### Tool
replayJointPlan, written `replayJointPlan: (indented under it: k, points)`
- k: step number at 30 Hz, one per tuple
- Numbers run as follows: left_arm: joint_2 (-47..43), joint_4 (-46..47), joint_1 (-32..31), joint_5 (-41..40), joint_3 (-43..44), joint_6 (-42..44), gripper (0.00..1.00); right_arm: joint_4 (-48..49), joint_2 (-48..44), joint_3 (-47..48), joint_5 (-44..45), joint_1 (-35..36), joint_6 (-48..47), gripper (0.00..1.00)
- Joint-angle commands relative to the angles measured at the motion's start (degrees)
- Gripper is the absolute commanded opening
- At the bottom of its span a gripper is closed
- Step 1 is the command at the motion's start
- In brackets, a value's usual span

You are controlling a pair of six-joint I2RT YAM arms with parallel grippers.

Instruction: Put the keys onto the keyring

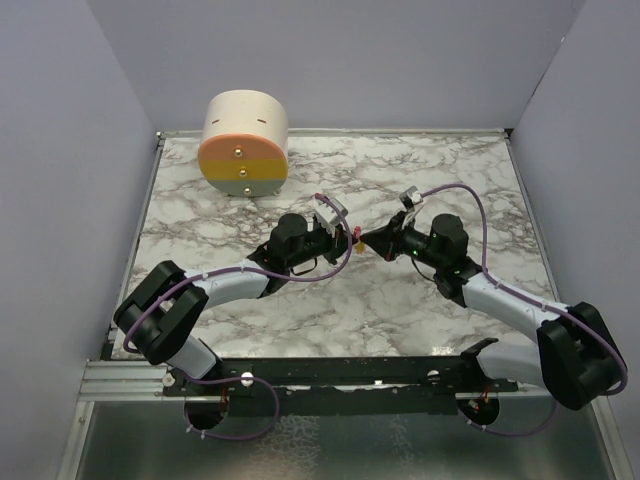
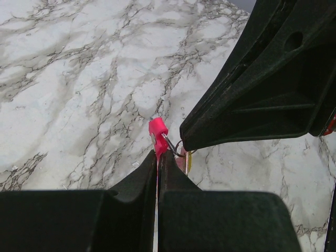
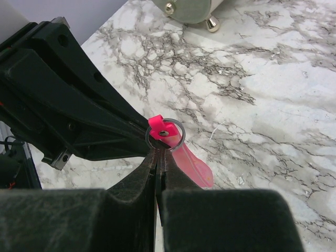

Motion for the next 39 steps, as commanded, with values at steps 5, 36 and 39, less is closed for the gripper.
replayJointPlan:
  k: [5, 36, 39]
  points:
    - [-1.5, 1.8, -0.3, 1.7, 0.3, 1.2, 0.00, 0.6, 1.2, 0.8, 2.5, 0.4, 0.2, 0.01]
    - [-2.1, 0.9, -0.3, 2.0, 0.1, 2.7, 0.00, -4.9, -5.5, 2.0, 1.4, 0.4, -2.6, 0.01]
    - [-2.3, 0.8, -0.3, 1.8, 0.2, 2.7, 0.00, -5.6, -5.8, 1.7, 1.1, 0.4, -2.7, 0.01]
